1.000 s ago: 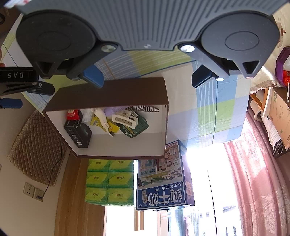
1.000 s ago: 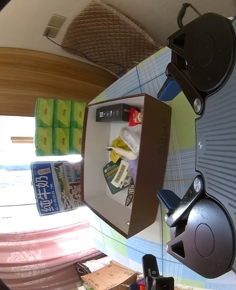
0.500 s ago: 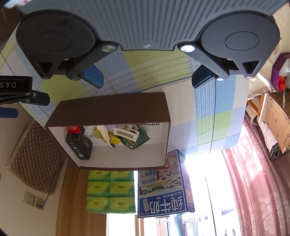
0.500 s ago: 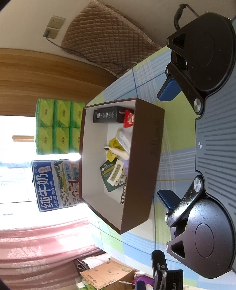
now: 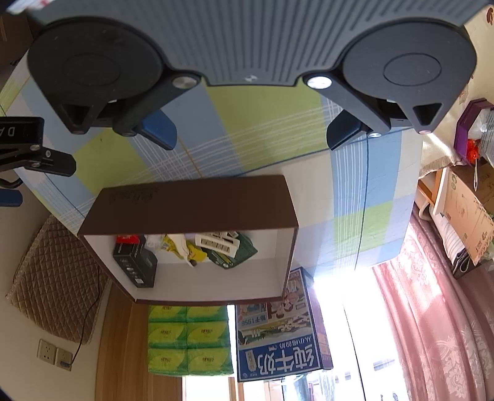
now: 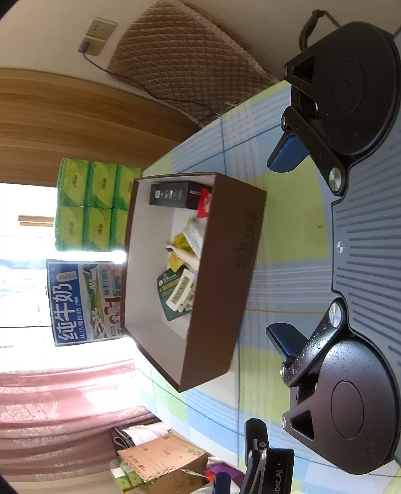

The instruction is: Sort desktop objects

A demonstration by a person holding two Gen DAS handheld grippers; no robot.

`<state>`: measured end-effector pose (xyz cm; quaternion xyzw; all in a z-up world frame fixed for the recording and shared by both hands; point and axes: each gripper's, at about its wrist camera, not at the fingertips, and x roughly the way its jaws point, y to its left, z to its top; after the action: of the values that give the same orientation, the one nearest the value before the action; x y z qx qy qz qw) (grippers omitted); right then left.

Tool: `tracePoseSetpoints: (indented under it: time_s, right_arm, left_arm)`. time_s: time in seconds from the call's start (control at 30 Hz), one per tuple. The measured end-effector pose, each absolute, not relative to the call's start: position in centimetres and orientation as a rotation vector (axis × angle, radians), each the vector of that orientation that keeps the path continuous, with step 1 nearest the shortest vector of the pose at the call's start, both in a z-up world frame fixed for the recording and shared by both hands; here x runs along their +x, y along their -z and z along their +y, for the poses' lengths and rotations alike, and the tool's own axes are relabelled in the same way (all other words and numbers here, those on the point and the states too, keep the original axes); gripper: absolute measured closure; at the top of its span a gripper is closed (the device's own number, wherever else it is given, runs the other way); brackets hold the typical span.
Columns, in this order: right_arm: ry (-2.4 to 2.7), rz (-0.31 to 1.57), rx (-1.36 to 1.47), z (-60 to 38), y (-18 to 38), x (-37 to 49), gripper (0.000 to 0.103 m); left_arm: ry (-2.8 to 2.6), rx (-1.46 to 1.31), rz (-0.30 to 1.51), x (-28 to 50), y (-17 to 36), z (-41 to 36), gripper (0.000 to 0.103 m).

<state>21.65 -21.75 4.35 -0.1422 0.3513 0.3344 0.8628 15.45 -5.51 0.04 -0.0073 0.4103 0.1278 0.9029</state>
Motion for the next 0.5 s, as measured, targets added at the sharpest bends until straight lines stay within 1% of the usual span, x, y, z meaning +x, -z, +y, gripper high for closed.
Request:
tracePoseSetpoints:
  time_s: [0.5]
  right_arm:
    - [-0.735,0.749,-0.311,-23.2,-4.3,21.2,0.002]
  left_arm:
    - [-0.298,-0.023,0.866,14.6,0.2,-6.8,0.001]
